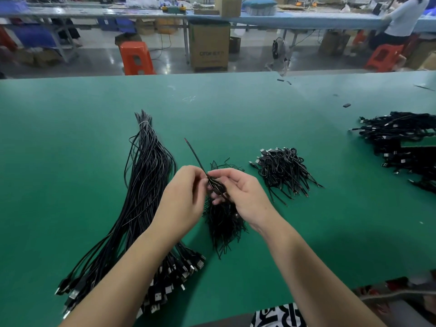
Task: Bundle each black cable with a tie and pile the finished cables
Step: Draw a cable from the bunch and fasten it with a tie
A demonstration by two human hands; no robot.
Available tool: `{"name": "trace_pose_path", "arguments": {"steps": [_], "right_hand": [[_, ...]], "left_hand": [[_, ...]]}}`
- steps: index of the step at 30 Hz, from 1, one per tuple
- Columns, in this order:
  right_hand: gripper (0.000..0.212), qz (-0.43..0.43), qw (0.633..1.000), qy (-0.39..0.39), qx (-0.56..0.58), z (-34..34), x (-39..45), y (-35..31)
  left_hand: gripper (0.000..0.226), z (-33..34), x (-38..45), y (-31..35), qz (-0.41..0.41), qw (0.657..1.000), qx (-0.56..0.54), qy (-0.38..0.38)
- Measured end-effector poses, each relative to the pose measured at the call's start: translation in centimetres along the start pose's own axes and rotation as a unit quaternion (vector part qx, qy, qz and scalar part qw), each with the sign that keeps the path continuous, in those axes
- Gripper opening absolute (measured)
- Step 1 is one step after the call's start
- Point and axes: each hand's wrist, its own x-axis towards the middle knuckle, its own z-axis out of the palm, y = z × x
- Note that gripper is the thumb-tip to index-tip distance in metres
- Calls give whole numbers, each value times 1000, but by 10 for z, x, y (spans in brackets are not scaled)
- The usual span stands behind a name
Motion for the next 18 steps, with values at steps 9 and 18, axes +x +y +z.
{"name": "trace_pose_path", "arguments": {"steps": [9, 18], "right_hand": [[36, -53, 993, 35, -103, 0, 1, 0], [33, 27, 997, 17, -71, 5, -1, 6]], "left_hand": [[16, 1, 6, -5, -109, 990, -81, -22], [13, 15, -2, -10, 151, 974, 168, 3]]}}
